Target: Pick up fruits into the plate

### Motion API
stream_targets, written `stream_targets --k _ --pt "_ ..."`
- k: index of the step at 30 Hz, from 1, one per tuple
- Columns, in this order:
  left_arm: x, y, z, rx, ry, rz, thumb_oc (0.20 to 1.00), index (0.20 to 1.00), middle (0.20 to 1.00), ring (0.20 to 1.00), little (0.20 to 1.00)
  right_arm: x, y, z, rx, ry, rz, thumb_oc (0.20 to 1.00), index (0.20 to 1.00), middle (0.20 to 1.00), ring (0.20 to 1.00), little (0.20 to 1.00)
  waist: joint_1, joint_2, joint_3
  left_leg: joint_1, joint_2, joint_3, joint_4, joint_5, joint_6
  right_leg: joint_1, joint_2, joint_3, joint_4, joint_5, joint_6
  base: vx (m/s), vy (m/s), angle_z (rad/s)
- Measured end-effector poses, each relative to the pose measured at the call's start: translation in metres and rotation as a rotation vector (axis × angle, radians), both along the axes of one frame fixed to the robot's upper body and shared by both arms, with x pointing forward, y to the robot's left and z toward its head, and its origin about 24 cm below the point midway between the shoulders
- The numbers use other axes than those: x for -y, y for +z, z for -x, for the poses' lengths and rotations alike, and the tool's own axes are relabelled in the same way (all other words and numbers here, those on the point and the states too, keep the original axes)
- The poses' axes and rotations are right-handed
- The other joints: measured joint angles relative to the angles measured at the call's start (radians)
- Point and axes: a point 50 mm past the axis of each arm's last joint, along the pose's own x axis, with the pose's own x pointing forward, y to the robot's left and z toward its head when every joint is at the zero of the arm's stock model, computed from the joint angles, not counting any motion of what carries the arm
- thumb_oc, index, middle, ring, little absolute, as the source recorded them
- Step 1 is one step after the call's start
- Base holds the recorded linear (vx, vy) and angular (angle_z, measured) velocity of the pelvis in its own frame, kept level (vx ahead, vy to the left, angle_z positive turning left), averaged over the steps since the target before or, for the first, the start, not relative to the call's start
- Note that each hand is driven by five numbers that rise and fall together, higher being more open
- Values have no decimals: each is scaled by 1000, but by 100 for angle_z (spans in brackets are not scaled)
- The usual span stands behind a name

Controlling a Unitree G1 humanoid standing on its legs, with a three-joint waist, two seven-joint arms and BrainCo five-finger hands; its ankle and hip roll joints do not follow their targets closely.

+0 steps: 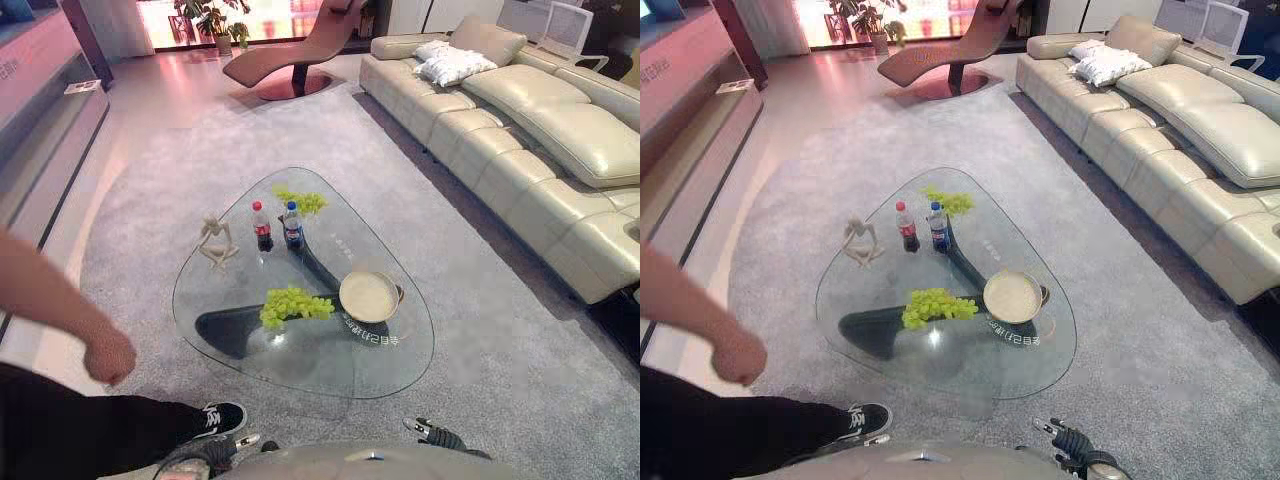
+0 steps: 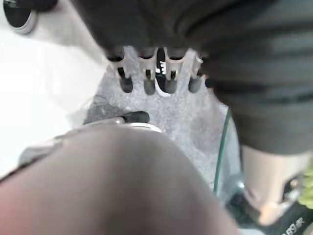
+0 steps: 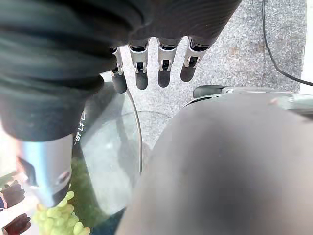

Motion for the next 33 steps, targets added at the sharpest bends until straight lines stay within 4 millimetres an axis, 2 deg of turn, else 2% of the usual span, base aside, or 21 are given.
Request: stream_targets --k 14,22,23,24,27,28,29,30,33 --pt "-1 -1 3 -8 -30 -71 1000 1000 1000 1000 1000 1 0 2 3 5 -8 1000 1000 1000 1000 1000 -1 3 -1 0 0 0 0 2 2 0 0 0 0 0 0 19 -2 0" --pt "1 0 -4 -5 -187 -131 1000 1000 1000 1000 1000 2 1 -2 17 20 -2 1000 1000 1000 1000 1000 -16 10 3 -9 1 12 0 1 2 -17 1 13 0 2 -2 -13 13 -4" --pt "1 1 -7 5 -202 -139 1000 1000 1000 1000 1000 2 1 -2 16 33 1 1000 1000 1000 1000 1000 -22 19 5 -18 0 14 0 -2 -3 -29 1 19 0 3 -3 -26 19 -7" --pt "3 2 -12 17 -221 -145 1000 1000 1000 1000 1000 2 2 -4 19 47 4 1000 1000 1000 1000 1000 -24 13 6 -22 1 16 0 -2 -3 -34 1 22 1 5 -5 -87 49 -7" --pt "7 8 -40 112 -268 -175 1000 1000 1000 1000 1000 5 4 -12 32 87 16 1000 1000 1000 1000 1000 -26 26 35 -57 -1 27 1 11 5 -84 3 30 15 8 -9 -176 64 -12" --pt "9 16 -64 202 -302 -207 1000 1000 1000 1000 1000 6 6 -25 60 103 24 1000 1000 1000 1000 1000 -28 28 68 -87 -1 27 1 17 4 -117 4 33 21 15 -13 -164 48 -6" --pt "10 21 -78 252 -305 -220 1000 1000 1000 1000 1000 7 9 -34 82 108 28 1000 1000 1000 1000 1000 -34 33 99 -96 -2 27 4 27 10 -123 4 34 23 24 -11 -163 47 -4" --pt "11 24 -85 275 -307 -226 1000 1000 1000 1000 1000 7 10 -38 92 111 31 1000 1000 1000 1000 1000 -37 36 114 -99 -2 27 4 29 10 -129 4 35 24 26 -9 -127 38 -4" --pt "12 43 -122 411 -321 -292 1000 1000 1000 1000 1000 12 19 -63 153 117 46 1000 1000 1000 1000 1000 -53 59 179 -126 -1 36 4 35 11 -160 6 50 17 43 -14 -123 50 -10"
